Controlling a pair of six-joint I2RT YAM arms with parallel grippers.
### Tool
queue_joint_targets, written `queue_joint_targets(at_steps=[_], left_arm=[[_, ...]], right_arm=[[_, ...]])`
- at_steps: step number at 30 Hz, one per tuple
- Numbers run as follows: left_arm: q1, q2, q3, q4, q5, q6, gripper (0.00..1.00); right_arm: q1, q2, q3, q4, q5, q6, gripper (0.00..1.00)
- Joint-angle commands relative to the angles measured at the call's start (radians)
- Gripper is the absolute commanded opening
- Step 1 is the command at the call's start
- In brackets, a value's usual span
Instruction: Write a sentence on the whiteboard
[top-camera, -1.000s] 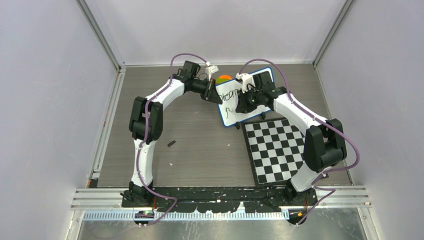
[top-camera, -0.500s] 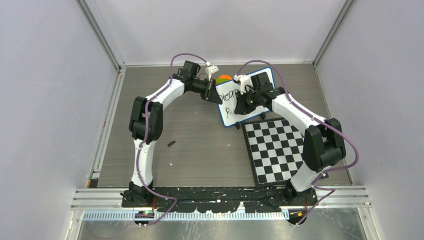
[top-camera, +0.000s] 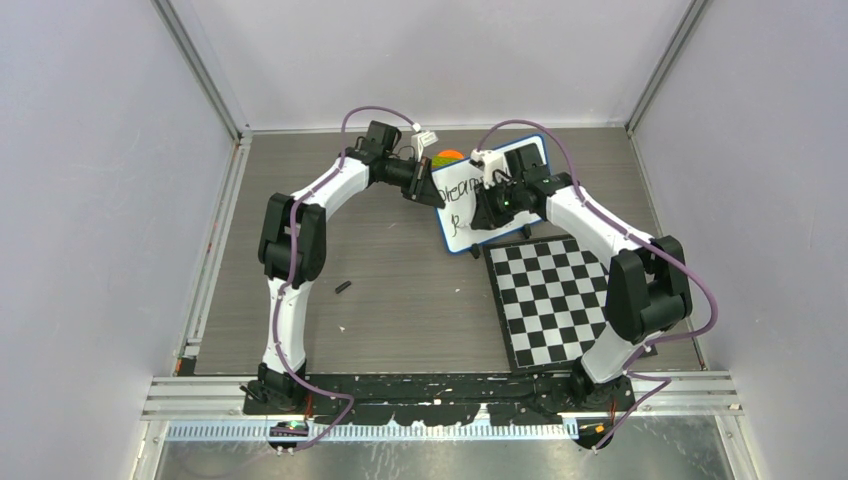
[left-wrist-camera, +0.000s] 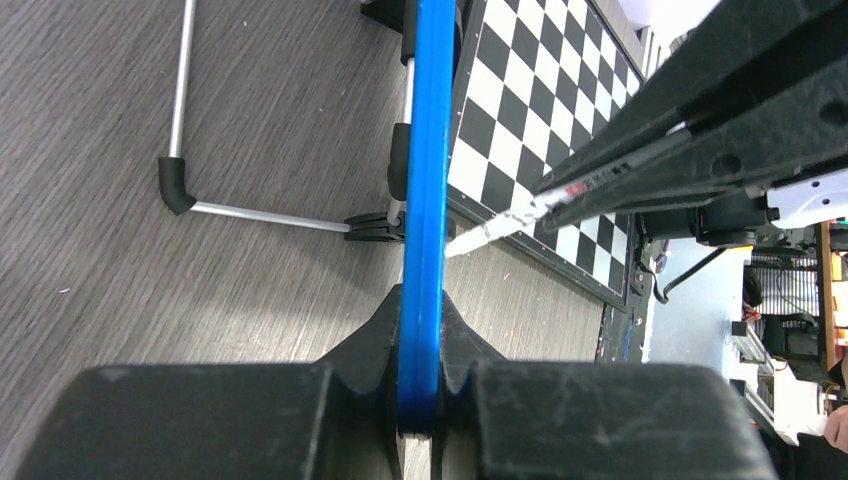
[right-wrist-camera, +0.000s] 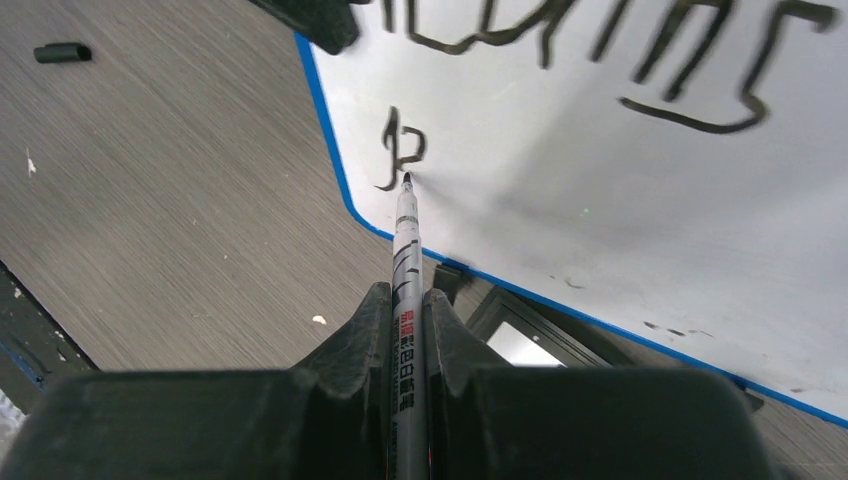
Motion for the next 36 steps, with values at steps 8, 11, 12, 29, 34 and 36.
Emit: queue_joint_targets(at_steps=[8, 11, 12, 29, 34, 36], left_arm=[[-0.005, -0.006, 0.023, -0.015, 0.001, -0.008, 0.00], [-0.005, -0.006, 0.023, -0.016, 0.001, -0.009, 0.00], [-0.006, -0.005, 0.022, -0.014, 0.001, -0.010, 0.00], [-0.007, -0.004, 0.017, -0.010, 0.001, -0.011, 0.00], [-0.006, -0.006, 0.017, -0.011, -0.001, -0.010, 0.00], [-0.006, -0.007, 0.017, -0.013, -0.001, -0.009, 0.00]], right_arm=[[-0.054, -0.059, 0.053, 0.028, -0.021, 0.025, 0.00], [-0.054, -0.040, 0.062, 0.032, -0.022, 0.024, 0.00], [-0.053, -0.033, 0.064, 0.034, -0.026, 0.026, 0.00], [-0.022, 0.005, 0.054, 0.024, -0.014, -0.009, 0.00], [-0.023, -0.008, 0.028, 0.007, 0.010, -0.038, 0.00], [-0.025, -0.015, 0.020, -0.002, 0.015, -0.046, 0.00]])
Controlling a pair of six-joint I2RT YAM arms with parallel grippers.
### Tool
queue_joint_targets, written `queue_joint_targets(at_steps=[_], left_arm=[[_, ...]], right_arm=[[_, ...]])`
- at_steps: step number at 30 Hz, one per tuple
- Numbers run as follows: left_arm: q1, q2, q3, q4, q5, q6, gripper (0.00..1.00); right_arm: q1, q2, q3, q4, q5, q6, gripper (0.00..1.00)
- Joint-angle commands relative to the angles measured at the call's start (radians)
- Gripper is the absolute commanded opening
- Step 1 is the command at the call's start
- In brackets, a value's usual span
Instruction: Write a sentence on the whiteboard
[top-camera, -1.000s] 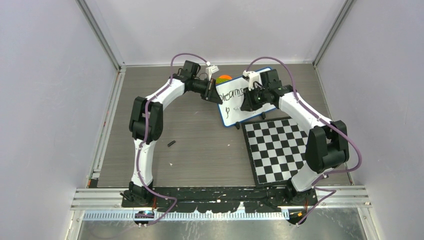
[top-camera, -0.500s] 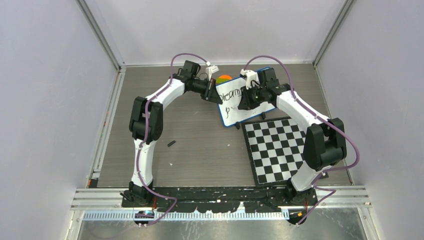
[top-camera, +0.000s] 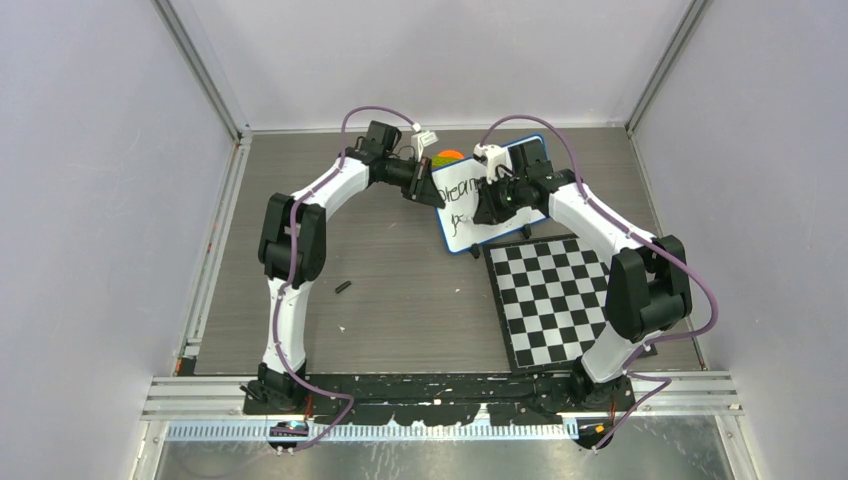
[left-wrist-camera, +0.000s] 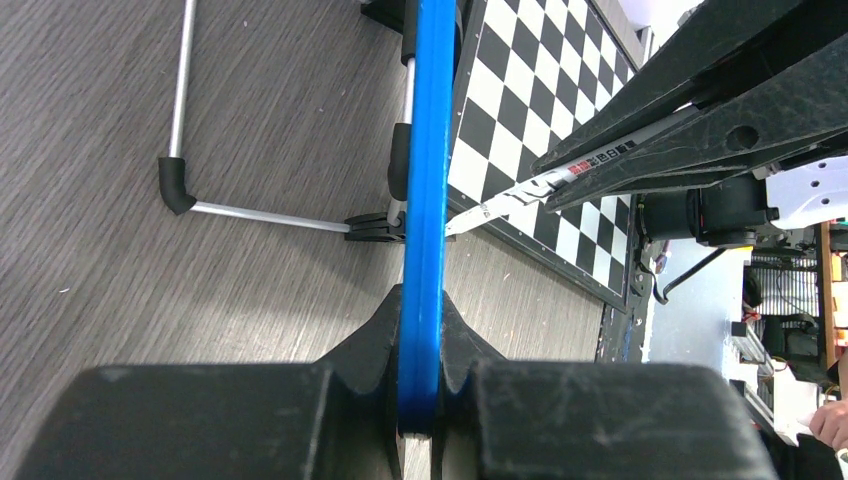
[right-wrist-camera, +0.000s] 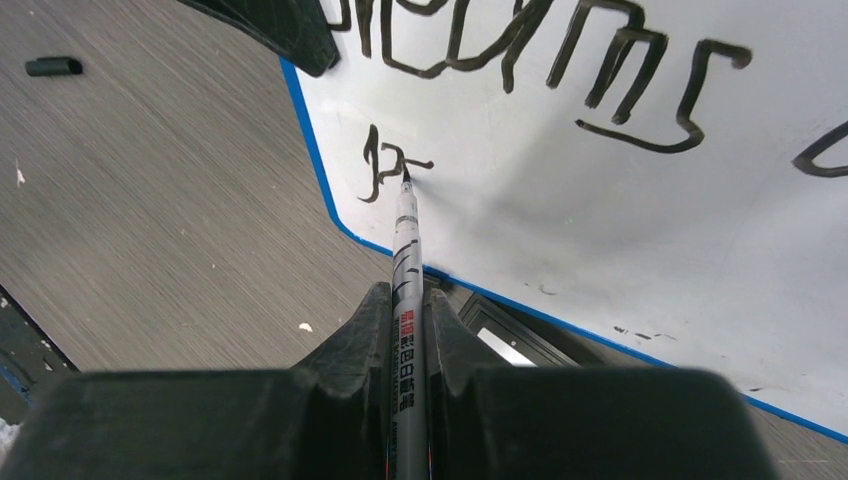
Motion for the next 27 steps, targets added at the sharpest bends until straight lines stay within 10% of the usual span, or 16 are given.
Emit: queue_joint_targets(at_steps=[1, 27], left_arm=[[-0.003, -0.007, 0.016, -0.015, 0.000, -0.005, 0.00], [-0.005, 0.001, 0.018, -0.013, 0.003, -0.007, 0.00]], right_arm=[[-0.001, -0.022, -0.011, -0.010, 0.028, -0.039, 0.00], [-0.003, 0.007, 0.081, 0.022, 0.053, 0.006, 0.00]])
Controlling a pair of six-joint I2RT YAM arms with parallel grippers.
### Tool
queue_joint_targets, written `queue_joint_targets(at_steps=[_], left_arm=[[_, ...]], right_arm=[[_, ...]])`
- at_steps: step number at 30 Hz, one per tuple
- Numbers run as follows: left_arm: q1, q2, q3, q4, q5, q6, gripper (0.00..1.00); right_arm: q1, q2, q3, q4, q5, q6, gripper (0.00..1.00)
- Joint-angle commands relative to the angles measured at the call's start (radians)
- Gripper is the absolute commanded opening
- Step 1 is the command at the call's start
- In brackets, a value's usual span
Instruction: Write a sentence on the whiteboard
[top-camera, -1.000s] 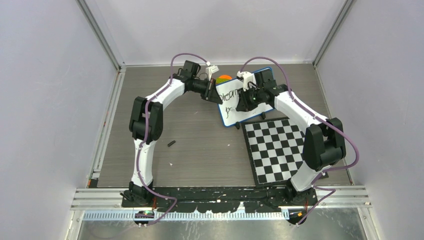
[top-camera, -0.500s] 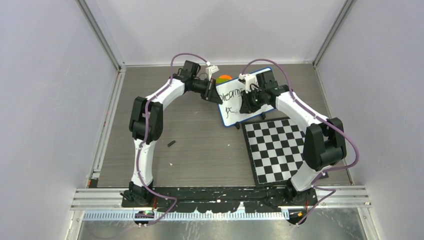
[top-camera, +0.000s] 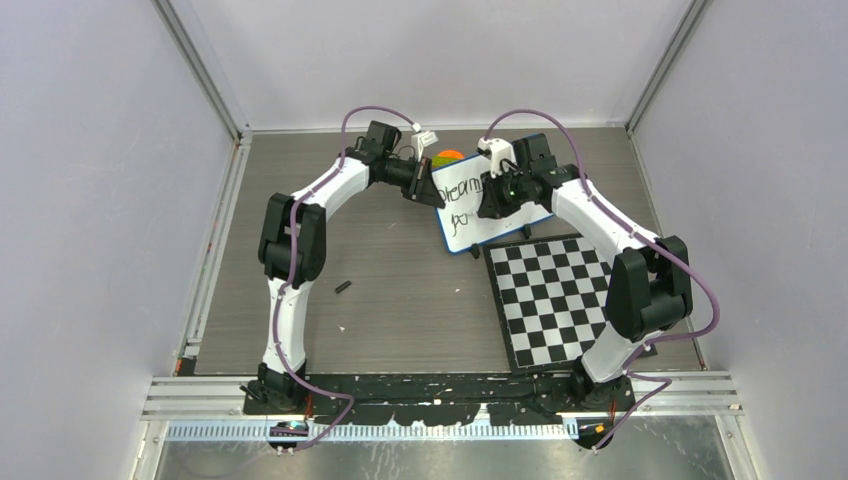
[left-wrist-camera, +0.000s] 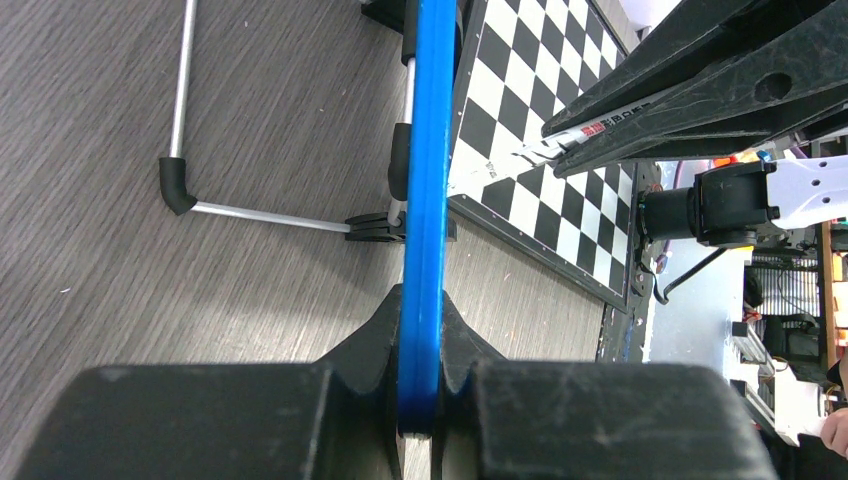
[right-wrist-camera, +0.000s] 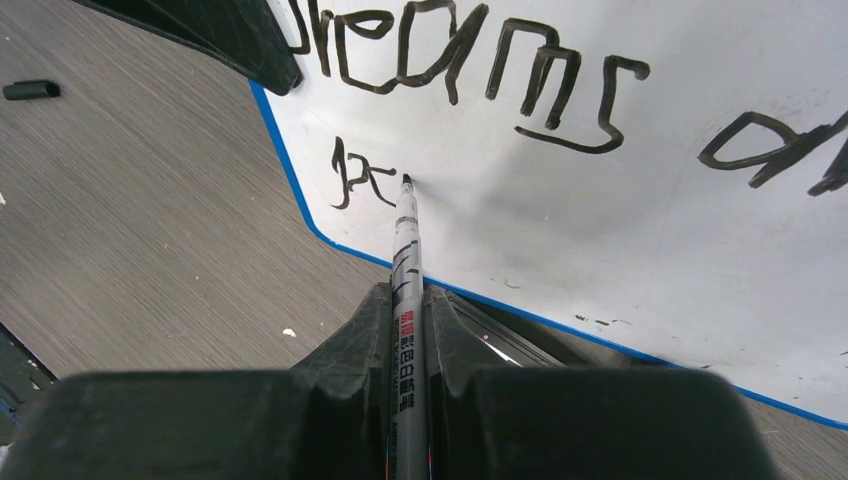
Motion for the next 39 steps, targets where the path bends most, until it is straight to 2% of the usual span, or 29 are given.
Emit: queue_joint_targets(at_steps=[1, 11, 20, 39], left_arm=[[-0.004, 0.000, 0.018, -0.014, 0.002, -0.007, 0.00], [-0.004, -0.006, 0.012, -0.017, 0.000, -0.001, 0.00], [-0.004, -0.010, 0.009, -0.013, 0.003, -0.005, 0.00], [-0.004, -0.010, 0.009, -0.008, 0.000, -0.007, 0.00]], right_arm=[[0.016, 0.009, 0.049, 0.052, 0.009, 0.011, 0.00], [0.021, -0.024, 0.013, 0.016, -0.007, -0.016, 0.00], [-0.041, -0.074, -0.001, 0.017, -0.045, 0.004, 0.00], [-0.028, 0.004, 0.029, 0.042, -0.042, 0.022, 0.00]])
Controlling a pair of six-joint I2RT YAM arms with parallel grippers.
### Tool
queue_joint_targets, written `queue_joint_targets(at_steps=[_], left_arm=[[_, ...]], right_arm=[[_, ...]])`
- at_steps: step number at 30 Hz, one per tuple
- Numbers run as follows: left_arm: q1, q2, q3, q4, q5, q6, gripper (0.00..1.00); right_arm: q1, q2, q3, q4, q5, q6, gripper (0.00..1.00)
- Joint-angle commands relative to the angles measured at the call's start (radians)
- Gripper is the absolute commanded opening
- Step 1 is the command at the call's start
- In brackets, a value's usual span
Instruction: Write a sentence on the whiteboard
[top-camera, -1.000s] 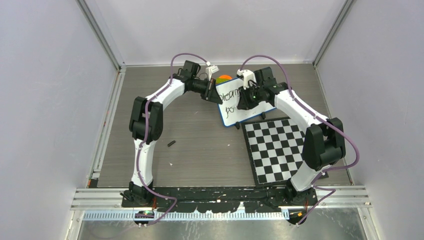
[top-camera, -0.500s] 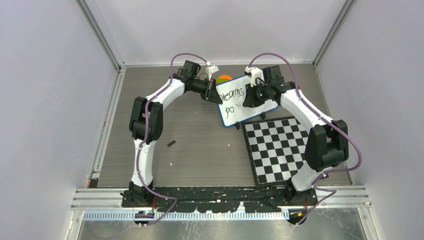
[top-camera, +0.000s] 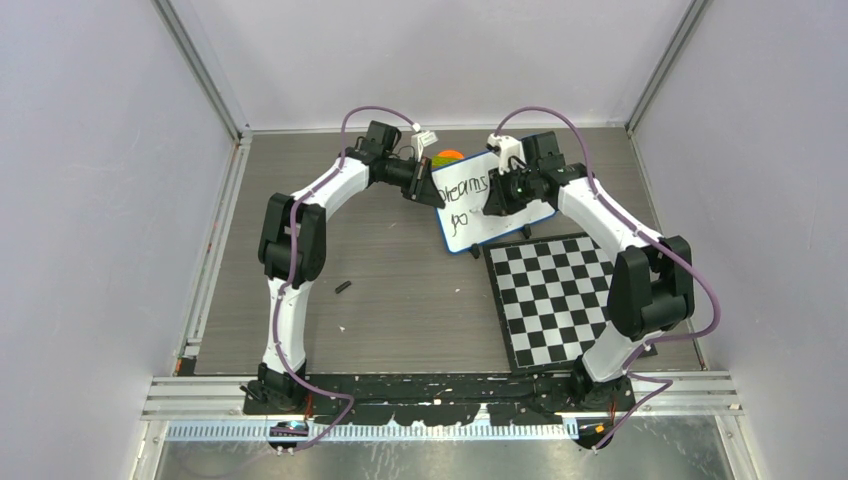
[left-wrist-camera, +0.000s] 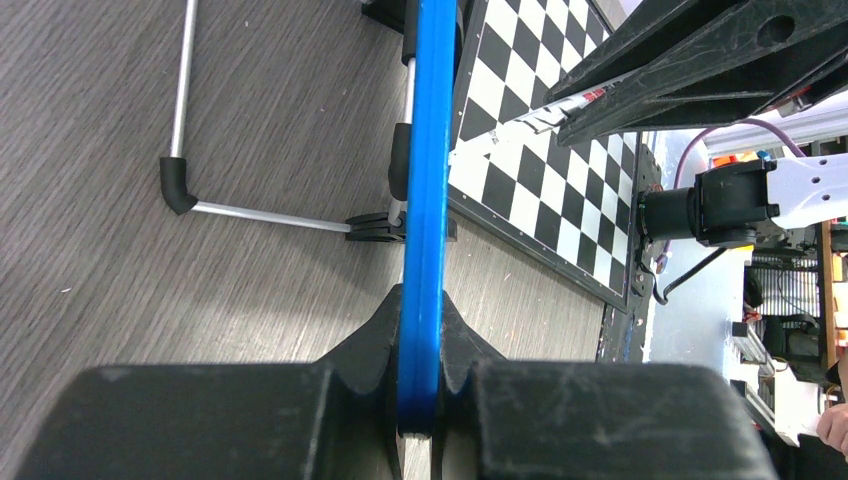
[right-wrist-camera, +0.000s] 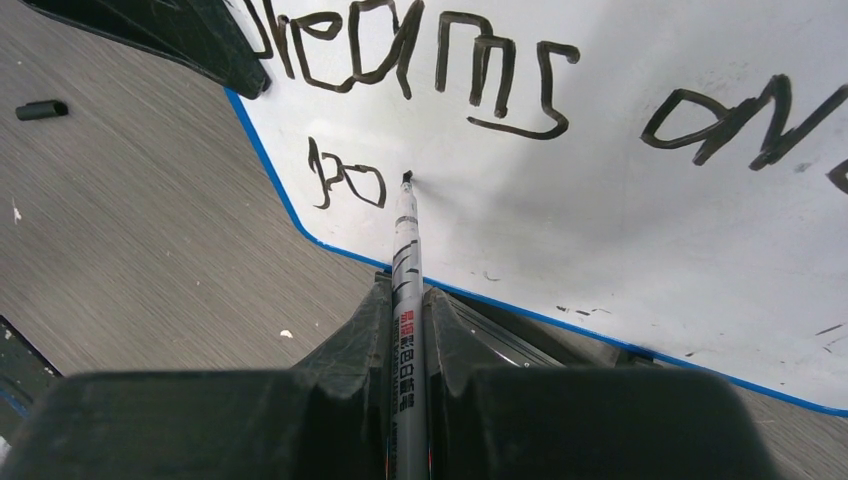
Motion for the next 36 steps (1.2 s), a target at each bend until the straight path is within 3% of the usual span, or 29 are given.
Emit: queue_joint_targets(at_steps=[1, 24, 36], left_arm=[[-0.004, -0.010, 0.009, -0.008, 0.000, -0.007, 0.00], [-0.004, -0.002, 0.014, -0.009, -0.001, -0.008, 0.00], [-0.005, -0.004, 0.016, -0.011, -0.006, -0.010, 0.00]], right_arm=[[0.017, 0.004, 0.025, 0.032, -0.010, -0.001, 0.00], [-0.023, -0.023, -0.048, -0.015, 0.027, -0.057, 0.00], [0.031, -0.004, 0.001, -0.002, 0.005, -0.025, 0.00]])
